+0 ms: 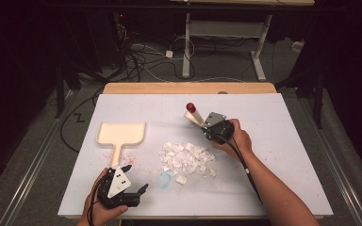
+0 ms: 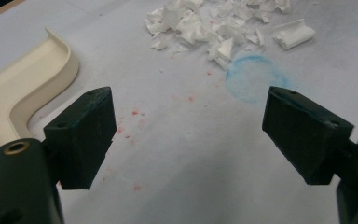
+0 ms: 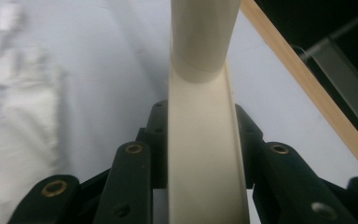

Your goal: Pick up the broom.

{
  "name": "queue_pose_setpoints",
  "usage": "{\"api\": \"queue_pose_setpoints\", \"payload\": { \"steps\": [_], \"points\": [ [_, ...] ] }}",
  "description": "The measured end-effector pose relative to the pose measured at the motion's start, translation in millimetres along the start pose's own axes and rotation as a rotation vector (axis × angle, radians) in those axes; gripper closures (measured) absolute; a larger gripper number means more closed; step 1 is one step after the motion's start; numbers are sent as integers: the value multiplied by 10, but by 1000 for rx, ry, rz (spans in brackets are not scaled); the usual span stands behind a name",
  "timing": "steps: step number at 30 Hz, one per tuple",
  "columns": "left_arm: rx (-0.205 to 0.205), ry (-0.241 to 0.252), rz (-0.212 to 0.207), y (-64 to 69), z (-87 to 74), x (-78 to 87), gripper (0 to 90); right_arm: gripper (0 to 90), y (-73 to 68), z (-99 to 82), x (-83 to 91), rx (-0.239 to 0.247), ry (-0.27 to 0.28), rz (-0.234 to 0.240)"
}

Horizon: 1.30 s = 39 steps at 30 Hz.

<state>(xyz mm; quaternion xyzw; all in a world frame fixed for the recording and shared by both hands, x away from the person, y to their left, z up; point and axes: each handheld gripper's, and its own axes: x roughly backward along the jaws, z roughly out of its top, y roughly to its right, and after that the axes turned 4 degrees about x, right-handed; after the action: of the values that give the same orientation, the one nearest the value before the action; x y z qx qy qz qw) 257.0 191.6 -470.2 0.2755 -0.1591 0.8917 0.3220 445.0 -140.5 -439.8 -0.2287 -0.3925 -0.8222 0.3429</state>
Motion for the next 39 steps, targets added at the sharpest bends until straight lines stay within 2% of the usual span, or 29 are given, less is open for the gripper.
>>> {"api": "queue_pose_setpoints", "payload": {
  "steps": [1, 2, 4, 5, 6, 7, 9, 10, 12, 17, 18, 20, 22, 24, 26, 27, 29, 33, 34, 36, 37, 39],
  "points": [
    [0, 2, 2, 2, -1, 5, 165, 677, -27, -1, 36, 10, 14, 22],
    [-1, 3, 0, 3, 0, 9, 165, 677, -27, -1, 36, 10, 14, 22],
    [-3, 3, 1, 8, 7, 8, 165, 678, -121, -20, 189, 24, 89, 146],
    [-4, 3, 0, 10, 9, 7, 165, 678, -121, -20, 189, 24, 89, 146],
    [-6, 2, -2, 12, 12, 3, 165, 678, -147, -24, 222, 31, 99, 173],
    [-6, 1, -3, 15, 15, -4, 165, 678, -198, -28, 280, 58, 102, 188],
    [-11, -1, -3, 21, 22, -17, 165, 678, -253, -37, 368, 81, 110, 208],
    [-12, -1, -6, 21, 26, -18, 165, 678, -264, -44, 417, 85, 119, 206],
    [-10, 0, -6, 22, 31, -25, 165, 678, -246, -57, 514, 59, 152, 219],
    [-15, -5, -5, 28, 28, -32, 165, 678, -182, -103, 742, -4, 200, 158],
    [-13, -5, -5, 27, 28, -32, 165, 678, -162, -147, 854, -22, 221, 119],
    [-16, -9, -2, 27, 27, -33, 165, 678, -164, -164, 901, -27, 236, 100],
    [-15, -12, 0, 28, 25, -29, 165, 678, -165, -209, 1046, -43, 254, 77],
    [-13, -12, 3, 27, 23, -24, 166, 678, -160, -251, 1158, -53, 248, 37],
    [-23, -6, 14, 21, 21, -18, 165, 678, -131, -324, 1258, -85, 251, 35],
    [-13, -12, 12, 24, 16, -15, 165, 678, -120, -367, 1297, -107, 257, 31],
    [-22, -9, 22, 13, 19, -17, 165, 678, -105, -445, 1363, -120, 253, 17],
    [-8, -16, 23, 3, 20, -31, 165, 678, -122, -613, 1497, -140, 232, -36],
    [-20, -14, 28, -6, 23, -36, 165, 678, -122, -613, 1497, -140, 232, -36],
    [-14, -25, 23, -2, 17, -40, 165, 678, -120, -686, 1559, -163, 225, -45],
    [-27, -19, 28, -8, 19, -39, 165, 678, -119, -718, 1582, -170, 219, -53],
    [-17, -21, 21, -4, 12, -32, 165, 678, -117, -776, 1622, -178, 202, -62]
  ]
}}
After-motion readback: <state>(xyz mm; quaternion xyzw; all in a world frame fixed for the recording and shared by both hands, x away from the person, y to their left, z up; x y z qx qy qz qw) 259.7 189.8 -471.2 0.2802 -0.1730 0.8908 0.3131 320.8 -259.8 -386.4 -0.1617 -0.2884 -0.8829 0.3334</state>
